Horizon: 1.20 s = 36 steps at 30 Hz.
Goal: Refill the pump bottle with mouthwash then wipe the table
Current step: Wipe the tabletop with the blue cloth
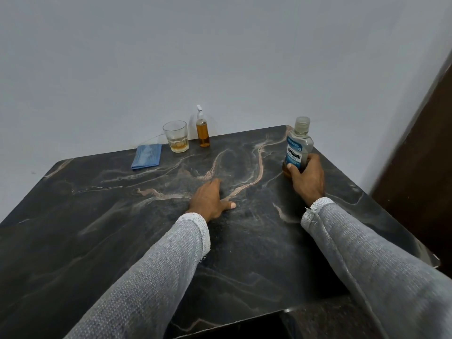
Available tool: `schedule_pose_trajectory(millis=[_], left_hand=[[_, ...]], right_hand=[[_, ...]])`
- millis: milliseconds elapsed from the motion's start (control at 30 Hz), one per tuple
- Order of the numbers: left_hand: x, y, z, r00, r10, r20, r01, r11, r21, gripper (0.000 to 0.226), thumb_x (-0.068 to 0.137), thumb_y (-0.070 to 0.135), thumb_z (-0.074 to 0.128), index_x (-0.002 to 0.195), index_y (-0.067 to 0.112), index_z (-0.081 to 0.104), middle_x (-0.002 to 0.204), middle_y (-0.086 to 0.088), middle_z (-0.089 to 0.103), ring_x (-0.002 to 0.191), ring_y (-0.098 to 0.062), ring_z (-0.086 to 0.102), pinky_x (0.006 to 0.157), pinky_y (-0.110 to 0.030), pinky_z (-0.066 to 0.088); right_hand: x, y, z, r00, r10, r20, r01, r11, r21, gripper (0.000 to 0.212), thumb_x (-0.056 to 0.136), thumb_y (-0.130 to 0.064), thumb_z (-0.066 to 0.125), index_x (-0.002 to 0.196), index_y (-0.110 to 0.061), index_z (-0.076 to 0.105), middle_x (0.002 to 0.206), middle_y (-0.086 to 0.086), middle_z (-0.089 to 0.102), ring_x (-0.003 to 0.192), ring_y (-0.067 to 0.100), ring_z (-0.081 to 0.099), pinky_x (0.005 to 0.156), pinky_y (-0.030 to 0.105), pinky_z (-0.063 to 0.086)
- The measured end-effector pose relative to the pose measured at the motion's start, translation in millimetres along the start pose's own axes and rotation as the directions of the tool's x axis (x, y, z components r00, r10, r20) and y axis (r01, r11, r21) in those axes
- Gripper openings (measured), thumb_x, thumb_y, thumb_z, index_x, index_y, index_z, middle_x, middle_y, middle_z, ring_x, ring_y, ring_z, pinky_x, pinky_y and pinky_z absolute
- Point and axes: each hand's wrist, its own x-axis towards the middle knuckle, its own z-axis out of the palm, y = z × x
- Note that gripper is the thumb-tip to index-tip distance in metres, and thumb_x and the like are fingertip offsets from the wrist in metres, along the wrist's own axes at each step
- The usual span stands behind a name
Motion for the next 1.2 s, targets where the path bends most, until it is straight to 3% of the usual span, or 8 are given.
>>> schedule_pose_trajectory(millis=[167,400,600,767,900,1033,1200], left_hand=[[0.7,-2.8,-3.7,0.999,0.037,0.009,-0.037,0.998,0.052,0.059,0.078,0.042,0.076,0.123,0.013,0.053,0.126,-0.008,0.058,0.113,-0.026,0.055,0.100,-0.044,0.046],[12.7,-11.7,-16.8,0.998,0.041,0.054,-0.041,0.999,-0.009,0.059,0.083,0.037,0.073,0.132,0.014,0.049,0.134,-0.007,0.056,0.122,-0.025,0.054,0.104,-0.040,0.044],[41.1,-29.7,-32.3,0.997,-0.036,0.065,0.029,0.995,0.100,0.066,0.083,0.038,0.072,0.138,0.014,0.044,0.139,-0.010,0.053,0.125,-0.028,0.052,0.106,-0.043,0.043],[75.1,-47.4,-44.2,0.997,-0.045,0.059,0.039,0.994,0.105,0.074,0.081,0.045,0.073,0.140,0.014,0.040,0.141,-0.010,0.050,0.126,-0.028,0.051,0.106,-0.044,0.043],[106.0,-57.7,-53.2,0.995,-0.036,0.093,0.022,0.989,0.148,0.090,0.074,0.049,0.078,0.145,0.014,0.035,0.145,-0.011,0.046,0.129,-0.029,0.048,0.107,-0.045,0.042],[134.2,-63.6,-61.5,0.979,-0.051,0.198,-0.004,0.964,0.265,0.118,0.060,0.061,0.081,0.152,0.019,0.019,0.153,-0.015,0.031,0.139,-0.034,0.034,0.111,-0.051,0.036],[160.3,-70.5,-65.9,0.940,-0.132,0.314,-0.001,0.921,0.390,0.130,0.050,0.074,0.076,0.153,0.028,0.009,0.155,-0.014,0.017,0.143,-0.040,0.021,0.112,-0.060,0.031]], right_hand=[[-3.0,-0.2,7.0,0.981,-0.058,0.185,0.066,0.997,-0.035,0.045,0.090,-0.019,0.066,0.129,-0.014,0.045,0.136,0.007,0.055,0.124,0.023,0.052,0.097,0.034,0.042],[-4.2,-7.4,26.2,0.919,-0.129,0.372,0.123,0.992,0.040,0.049,0.085,-0.022,0.073,0.126,-0.015,0.049,0.129,0.003,0.060,0.114,0.018,0.058,0.098,0.039,0.049],[7.7,-8.7,59.3,0.920,-0.181,0.349,0.143,0.981,0.130,0.053,0.080,-0.019,0.078,0.124,-0.012,0.050,0.121,0.003,0.063,0.109,0.016,0.061,0.092,0.028,0.050],[35.2,-11.4,91.3,0.917,-0.183,0.353,0.142,0.980,0.139,0.055,0.077,-0.020,0.080,0.120,-0.020,0.045,0.113,-0.010,0.058,0.101,0.004,0.057,0.072,0.005,0.043],[66.7,-12.0,118.0,0.910,-0.197,0.366,0.165,0.979,0.117,0.059,0.079,-0.022,0.079,0.127,-0.016,0.044,0.118,-0.007,0.056,0.107,0.007,0.055,0.082,0.009,0.042],[100.4,-14.9,145.4,0.897,-0.219,0.384,0.194,0.976,0.103,0.059,0.081,-0.019,0.077,0.128,-0.012,0.042,0.127,0.002,0.058,0.116,0.016,0.056,0.100,0.031,0.046],[135.0,-17.8,177.6,0.889,-0.240,0.389,0.223,0.971,0.089,0.057,0.083,-0.022,0.075,0.128,-0.012,0.041,0.128,0.002,0.057,0.114,0.013,0.054,0.093,0.023,0.043]])
